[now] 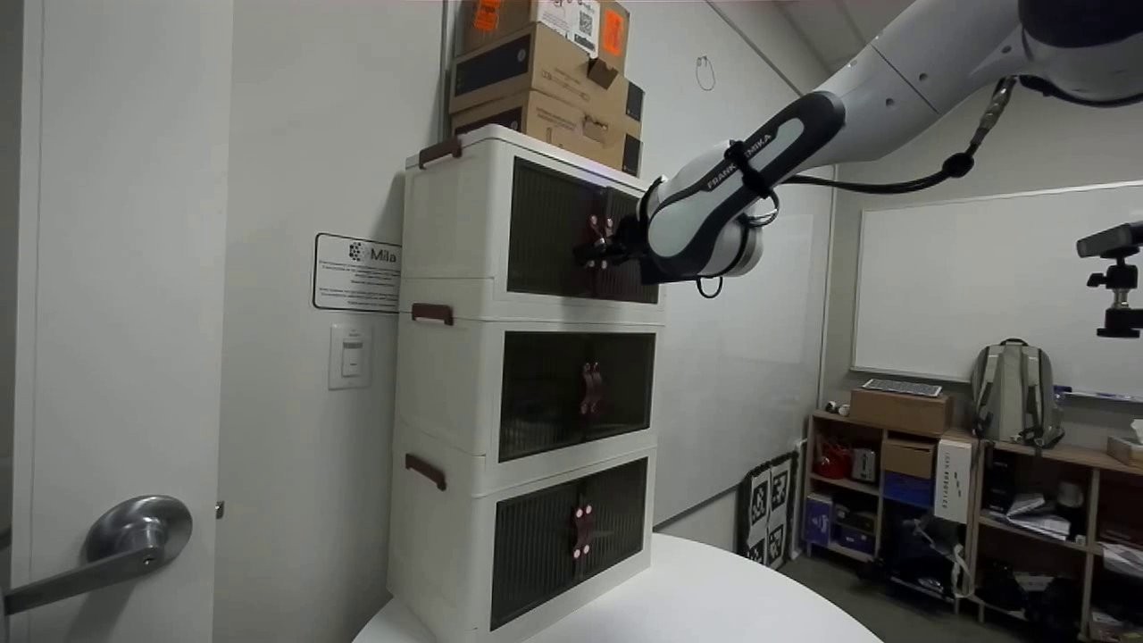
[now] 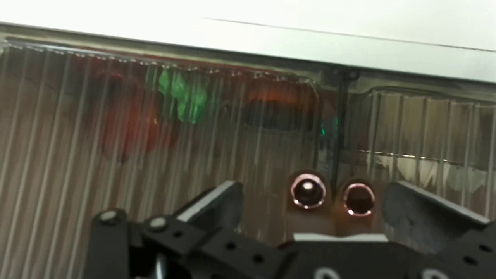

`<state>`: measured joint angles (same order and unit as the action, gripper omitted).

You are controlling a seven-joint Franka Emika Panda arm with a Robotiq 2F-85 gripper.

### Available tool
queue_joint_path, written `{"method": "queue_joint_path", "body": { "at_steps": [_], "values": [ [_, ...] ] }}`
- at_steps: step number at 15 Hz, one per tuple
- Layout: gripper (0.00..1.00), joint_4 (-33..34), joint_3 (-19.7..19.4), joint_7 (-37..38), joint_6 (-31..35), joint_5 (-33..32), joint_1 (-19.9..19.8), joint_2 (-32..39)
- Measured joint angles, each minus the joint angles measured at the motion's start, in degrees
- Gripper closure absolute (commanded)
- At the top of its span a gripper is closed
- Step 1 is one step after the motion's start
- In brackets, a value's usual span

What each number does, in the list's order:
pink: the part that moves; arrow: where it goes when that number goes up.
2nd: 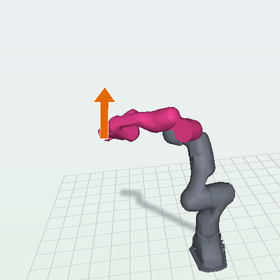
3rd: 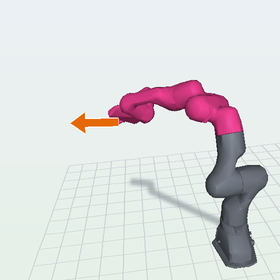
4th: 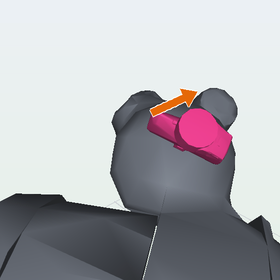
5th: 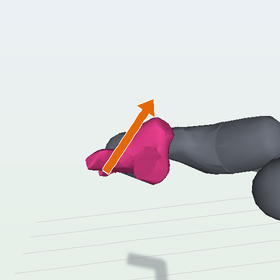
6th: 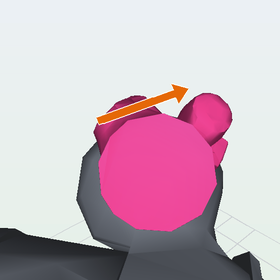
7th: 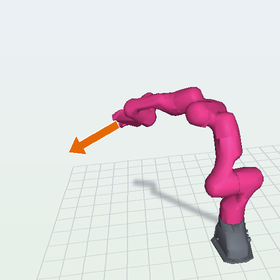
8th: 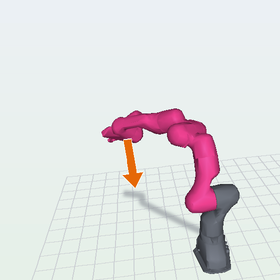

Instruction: Close the doors of the top cabinet

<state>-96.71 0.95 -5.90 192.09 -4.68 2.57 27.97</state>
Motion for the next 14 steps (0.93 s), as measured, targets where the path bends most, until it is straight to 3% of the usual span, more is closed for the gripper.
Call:
{"method": "queue_joint_path", "body": {
  "at_steps": [4, 10, 14],
  "values": [
    [0.00, 6.6, -3.2, 1.8, -15.4, 0.5, 2.8, 0.4],
    [0.00, 18.2, -2.7, 3.0, -43.5, 0.4, 3.0, 1.0],
    [0.00, 25.2, -2.4, 3.1, -53.5, 0.3, 3.0, 3.2]
  ]
}}
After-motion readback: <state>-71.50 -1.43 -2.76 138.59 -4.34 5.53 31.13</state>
